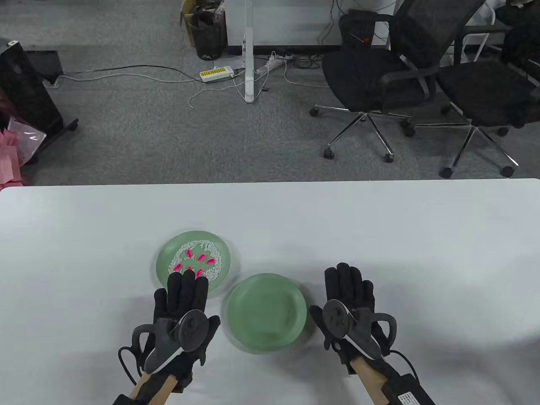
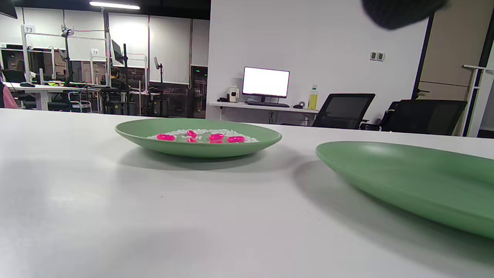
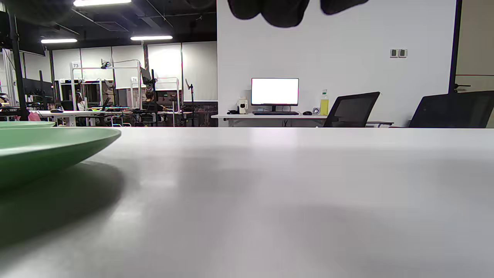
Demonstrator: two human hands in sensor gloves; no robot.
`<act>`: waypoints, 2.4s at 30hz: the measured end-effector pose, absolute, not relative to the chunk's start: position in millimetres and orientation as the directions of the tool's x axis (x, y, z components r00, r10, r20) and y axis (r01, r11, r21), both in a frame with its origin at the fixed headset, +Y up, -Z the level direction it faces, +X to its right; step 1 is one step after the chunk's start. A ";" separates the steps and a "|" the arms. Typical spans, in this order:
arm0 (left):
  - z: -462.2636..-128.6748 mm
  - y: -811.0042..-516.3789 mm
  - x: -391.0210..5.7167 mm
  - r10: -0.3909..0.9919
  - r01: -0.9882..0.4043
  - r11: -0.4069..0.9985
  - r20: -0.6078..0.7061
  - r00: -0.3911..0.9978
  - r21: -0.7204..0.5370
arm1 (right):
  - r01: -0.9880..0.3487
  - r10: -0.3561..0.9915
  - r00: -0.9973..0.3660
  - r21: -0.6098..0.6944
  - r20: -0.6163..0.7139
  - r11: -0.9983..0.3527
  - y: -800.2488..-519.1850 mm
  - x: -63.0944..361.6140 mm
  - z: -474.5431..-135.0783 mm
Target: Pick gummy candy with hand pinch into plate
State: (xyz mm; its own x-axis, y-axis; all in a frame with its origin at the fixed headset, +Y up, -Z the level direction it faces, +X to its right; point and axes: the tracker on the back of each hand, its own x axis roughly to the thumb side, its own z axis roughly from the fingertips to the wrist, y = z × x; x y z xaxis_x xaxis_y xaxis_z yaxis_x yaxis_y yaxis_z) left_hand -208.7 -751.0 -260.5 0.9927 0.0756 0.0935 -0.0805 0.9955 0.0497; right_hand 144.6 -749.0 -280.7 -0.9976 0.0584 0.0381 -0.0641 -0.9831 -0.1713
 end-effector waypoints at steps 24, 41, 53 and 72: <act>-295.2 -721.6 -226.9 0.167 -0.163 0.984 -0.063 0.984 0.068 | -0.090 0.086 -0.996 -0.141 0.030 -0.986 -750.6 144.0 -283.2; -385.6 -769.9 -296.5 0.115 -0.268 0.952 -0.637 0.762 -0.149 | -0.100 0.097 -0.995 -0.113 0.029 -0.989 -755.5 143.1 -284.6; -359.4 -800.4 -340.4 0.621 -0.794 0.592 -0.705 0.343 0.135 | -0.141 0.136 -0.989 -0.107 0.055 -0.984 -749.0 133.3 -282.2; -258.1 -739.4 -295.7 0.851 -0.937 0.346 -0.438 0.290 0.051 | -0.327 0.295 -0.935 -0.152 0.199 -0.933 -658.5 38.8 -274.6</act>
State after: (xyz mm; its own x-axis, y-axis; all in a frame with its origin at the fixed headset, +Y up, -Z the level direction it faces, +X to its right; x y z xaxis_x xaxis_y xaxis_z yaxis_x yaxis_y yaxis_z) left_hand -295.7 -739.4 -258.1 0.2903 0.8511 -0.4375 -0.9369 0.3458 0.0509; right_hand 38.8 -658.5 -274.6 -0.9347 0.2948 0.1986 -0.3265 -0.9329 -0.1518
